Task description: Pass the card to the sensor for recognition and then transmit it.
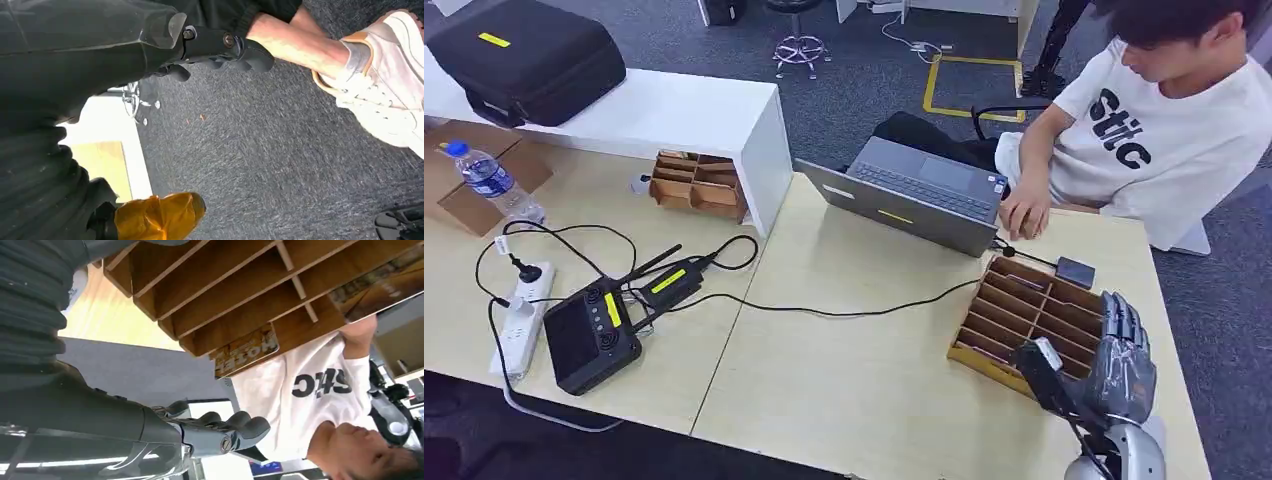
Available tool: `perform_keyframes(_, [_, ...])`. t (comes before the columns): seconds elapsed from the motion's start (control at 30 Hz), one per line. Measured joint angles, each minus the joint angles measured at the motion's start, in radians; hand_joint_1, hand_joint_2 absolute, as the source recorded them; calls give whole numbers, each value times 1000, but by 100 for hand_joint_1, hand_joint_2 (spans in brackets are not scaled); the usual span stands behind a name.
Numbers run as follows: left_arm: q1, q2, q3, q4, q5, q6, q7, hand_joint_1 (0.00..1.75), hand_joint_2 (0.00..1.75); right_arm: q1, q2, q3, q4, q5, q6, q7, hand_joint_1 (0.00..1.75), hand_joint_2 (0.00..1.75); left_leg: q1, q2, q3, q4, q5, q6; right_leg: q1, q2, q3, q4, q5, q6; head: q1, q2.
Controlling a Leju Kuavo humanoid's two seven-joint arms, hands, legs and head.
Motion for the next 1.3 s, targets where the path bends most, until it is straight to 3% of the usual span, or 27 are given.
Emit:
perform_keyframes(0.7, [0,0,0,0,0,0,0,0,175,-6,0,-27,0,-3,-1,-8,0,175,0,0,0,0,0,0,0,0,0,0,0,0,0,0])
perform_keyframes(0.93, [0,0,0,0,-1,-2,0,0,175,-11,8,-28,-76,7,10,-52,0,175,0,0,0,0,0,0,0,0,0,0,0,0,0,0])
perform_keyframes(1.3, [-2,2,-19,0,-1,-7,0,0,175,-88,10,53,-31,122,50,33,0,175,0,0,0,0,0,0,0,0,0,0,0,0,0,0])
